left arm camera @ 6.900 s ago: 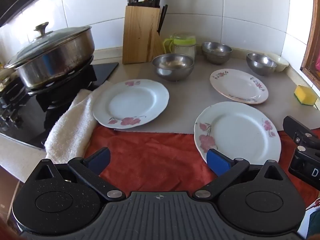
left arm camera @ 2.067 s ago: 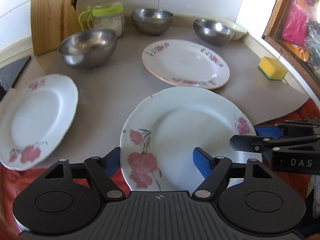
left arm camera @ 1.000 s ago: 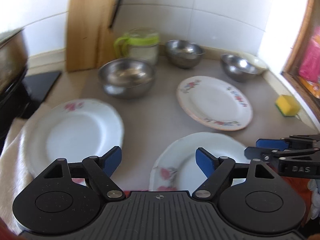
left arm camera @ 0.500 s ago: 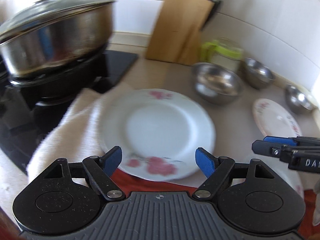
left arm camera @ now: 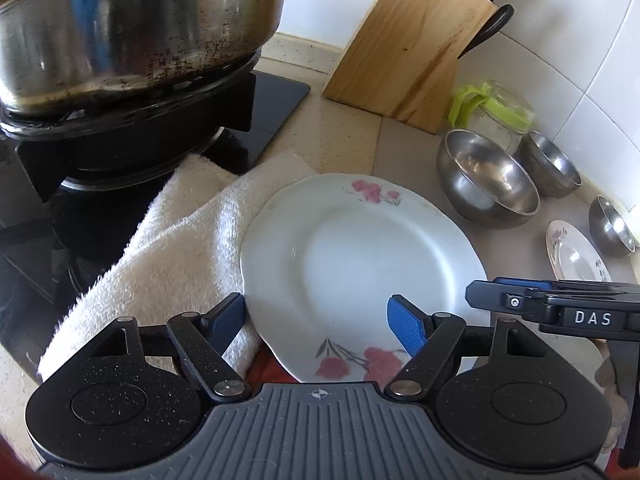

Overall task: Organize plates and bowls
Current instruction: 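Lift the held plate with the left gripper toward the plate beside the towel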

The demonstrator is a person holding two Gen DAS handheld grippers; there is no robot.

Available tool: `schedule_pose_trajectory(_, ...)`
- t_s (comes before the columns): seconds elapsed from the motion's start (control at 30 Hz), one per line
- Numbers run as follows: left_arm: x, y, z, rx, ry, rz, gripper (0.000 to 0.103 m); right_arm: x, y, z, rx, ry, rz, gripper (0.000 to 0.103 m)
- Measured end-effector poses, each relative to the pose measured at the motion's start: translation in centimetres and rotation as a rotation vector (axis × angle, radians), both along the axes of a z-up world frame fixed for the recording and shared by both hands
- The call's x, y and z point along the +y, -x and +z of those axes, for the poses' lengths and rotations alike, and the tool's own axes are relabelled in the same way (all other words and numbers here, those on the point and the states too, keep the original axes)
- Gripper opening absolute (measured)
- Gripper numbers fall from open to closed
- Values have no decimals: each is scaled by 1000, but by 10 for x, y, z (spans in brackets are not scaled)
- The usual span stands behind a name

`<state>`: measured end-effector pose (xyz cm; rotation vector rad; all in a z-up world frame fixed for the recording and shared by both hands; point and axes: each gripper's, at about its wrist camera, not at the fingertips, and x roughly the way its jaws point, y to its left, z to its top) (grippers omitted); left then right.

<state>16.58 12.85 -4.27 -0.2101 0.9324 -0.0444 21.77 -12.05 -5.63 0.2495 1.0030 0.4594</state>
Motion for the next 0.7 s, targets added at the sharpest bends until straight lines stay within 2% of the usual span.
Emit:
schedule_pose_trajectory(0.2, 10, -1, -1, -6, 75, -47, 87, 7, -11, -4, 10, -35, 30, 50)
schedule_pose_trajectory(0.23, 11, -5, -1, -11, 82, -55, 87, 9, -12, -4, 5, -40, 52, 53)
schedule_pose_trajectory(0.33, 11, -20, -5, -12, 68, -88, 89, 17, -15, -3, -12, -17, 88, 56)
schedule_pose_trajectory(0.37, 10, -24, -8, -10, 57, -98, 90, 17, -15, -3, -14, -22, 92, 55)
schedule_pose_trajectory(0.5, 1, -35, -13, -15, 23, -150, 101, 5, -18, -6, 17, -72, 63, 42)
schedule_pose_trajectory(0.57, -3, -40, -15, -33, -8, -150, 100, 2, -18, -7, 20, -65, 48, 34)
schedule_pose_trajectory(0.6, -4, -43, -15, -42, -23, -134, 95, 1, -19, -7, 24, -59, 32, 29)
schedule_pose_trajectory(0.67, -5, -45, -14, -45, -41, -112, 86, 0, -20, -6, 26, -57, 12, 29)
schedule_pose_trajectory(0.7, -4, -46, -13, -43, -47, -108, 78, -1, -19, -6, 21, -51, 9, 30)
